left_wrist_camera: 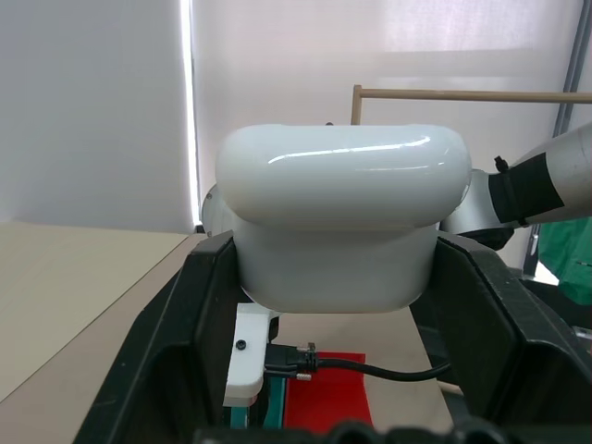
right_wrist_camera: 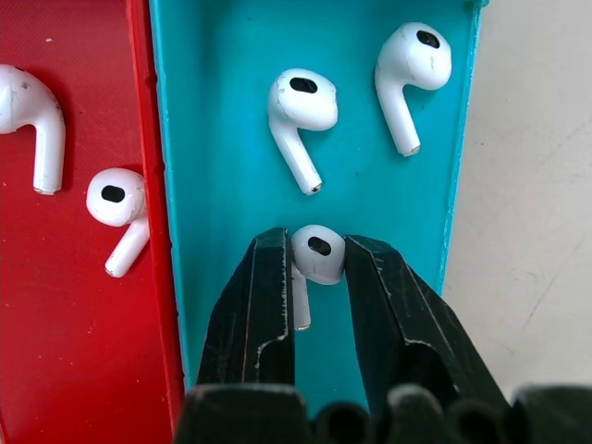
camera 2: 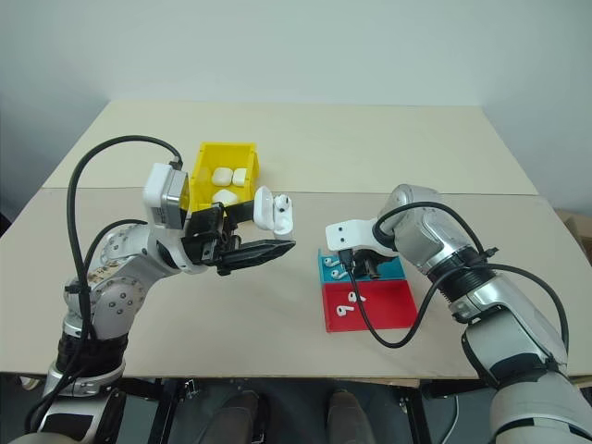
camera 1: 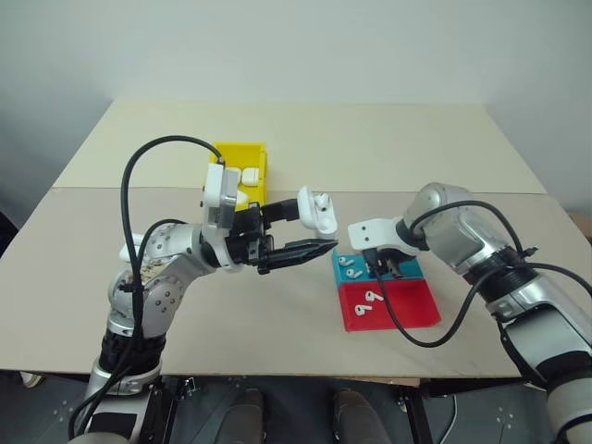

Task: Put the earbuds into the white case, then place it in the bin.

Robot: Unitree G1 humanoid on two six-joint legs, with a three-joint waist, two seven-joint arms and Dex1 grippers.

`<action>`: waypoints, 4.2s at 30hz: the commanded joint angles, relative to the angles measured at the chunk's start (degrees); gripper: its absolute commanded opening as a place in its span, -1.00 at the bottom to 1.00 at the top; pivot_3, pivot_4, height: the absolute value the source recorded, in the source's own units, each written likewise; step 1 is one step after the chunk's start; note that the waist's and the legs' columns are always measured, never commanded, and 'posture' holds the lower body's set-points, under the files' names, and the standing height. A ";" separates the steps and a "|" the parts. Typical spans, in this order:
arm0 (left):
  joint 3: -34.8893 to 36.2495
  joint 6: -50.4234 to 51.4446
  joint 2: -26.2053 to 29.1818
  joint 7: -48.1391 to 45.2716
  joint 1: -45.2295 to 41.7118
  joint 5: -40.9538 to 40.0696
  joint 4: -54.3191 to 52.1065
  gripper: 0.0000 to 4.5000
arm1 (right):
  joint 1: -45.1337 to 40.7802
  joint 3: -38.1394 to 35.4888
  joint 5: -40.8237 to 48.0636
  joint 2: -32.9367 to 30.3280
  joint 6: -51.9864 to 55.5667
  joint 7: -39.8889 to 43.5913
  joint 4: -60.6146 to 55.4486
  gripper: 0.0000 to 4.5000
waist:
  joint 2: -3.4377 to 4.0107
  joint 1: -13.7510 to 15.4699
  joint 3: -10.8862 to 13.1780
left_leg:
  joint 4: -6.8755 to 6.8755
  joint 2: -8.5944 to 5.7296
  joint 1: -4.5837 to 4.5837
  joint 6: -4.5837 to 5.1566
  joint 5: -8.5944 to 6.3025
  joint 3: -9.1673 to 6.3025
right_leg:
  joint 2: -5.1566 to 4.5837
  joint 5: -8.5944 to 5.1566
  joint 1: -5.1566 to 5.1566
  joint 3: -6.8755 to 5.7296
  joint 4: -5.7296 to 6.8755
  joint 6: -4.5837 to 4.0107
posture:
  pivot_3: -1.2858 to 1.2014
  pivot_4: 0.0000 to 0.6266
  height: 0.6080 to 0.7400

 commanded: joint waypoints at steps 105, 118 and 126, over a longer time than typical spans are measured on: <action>-11.27 -11.98 -8.25 2.98 -10.58 24.38 15.24 0.24 | -4.17 -12.82 49.36 -15.32 31.41 -35.39 -41.08 -0.97 | 0.02 0.14 -0.01 | 0.02 0.00 -0.29 0.01 0.09 0.00 | 0.03 0.05 -0.21 -0.03 -0.05 -0.01 | 0.03 -0.52 1.00; -3.98 -8.65 -9.49 17.08 -5.04 25.18 9.00 0.24 | 6.06 -37.87 58.20 -8.54 34.43 -39.29 -38.91 -0.97 | 0.03 0.08 -0.02 | 0.04 0.02 -0.21 0.02 0.08 -0.15 | 0.00 0.09 -0.14 0.01 0.02 -0.02 | 0.03 -0.52 1.00; 2.42 -12.55 -18.77 54.71 -17.09 42.48 27.13 0.24 | 20.46 -42.69 58.46 -0.80 30.78 -48.52 -48.67 -0.97 | 0.02 1.50 -0.02 | 0.13 -0.09 -0.27 0.02 0.09 -0.31 | -0.03 0.17 -0.05 -0.09 -0.02 0.10 | 0.03 -0.52 1.00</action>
